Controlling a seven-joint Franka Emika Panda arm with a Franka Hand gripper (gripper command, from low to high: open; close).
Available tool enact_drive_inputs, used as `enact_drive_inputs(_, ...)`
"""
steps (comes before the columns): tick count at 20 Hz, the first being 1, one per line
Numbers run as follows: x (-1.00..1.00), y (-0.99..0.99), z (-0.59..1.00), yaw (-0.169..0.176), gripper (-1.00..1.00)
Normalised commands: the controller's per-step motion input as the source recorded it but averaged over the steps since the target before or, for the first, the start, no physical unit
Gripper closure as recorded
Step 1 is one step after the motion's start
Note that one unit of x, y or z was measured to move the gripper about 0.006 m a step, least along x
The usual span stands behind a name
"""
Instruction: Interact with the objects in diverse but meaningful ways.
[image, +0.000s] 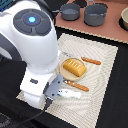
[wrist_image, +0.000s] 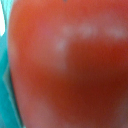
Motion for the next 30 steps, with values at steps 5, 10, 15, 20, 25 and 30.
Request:
enact_drive_inputs(5,-0.34,-0.07,0.14,0.000,1.00)
enact_drive_inputs(10,-0.34,-0.07,0.16,0.000,-1.00)
enact_drive_inputs(15,-0.24,-0.06,0.07,0.000,-1.00)
enact_drive_inputs(20,-0.18,-0.02,0.03,0.000,-1.00)
enact_drive_inputs(25,-0.40,0.00,0.48,0.000,-1.00)
enact_drive_inputs(30,-0.32,0.07,0.94,-0.028,-1.00)
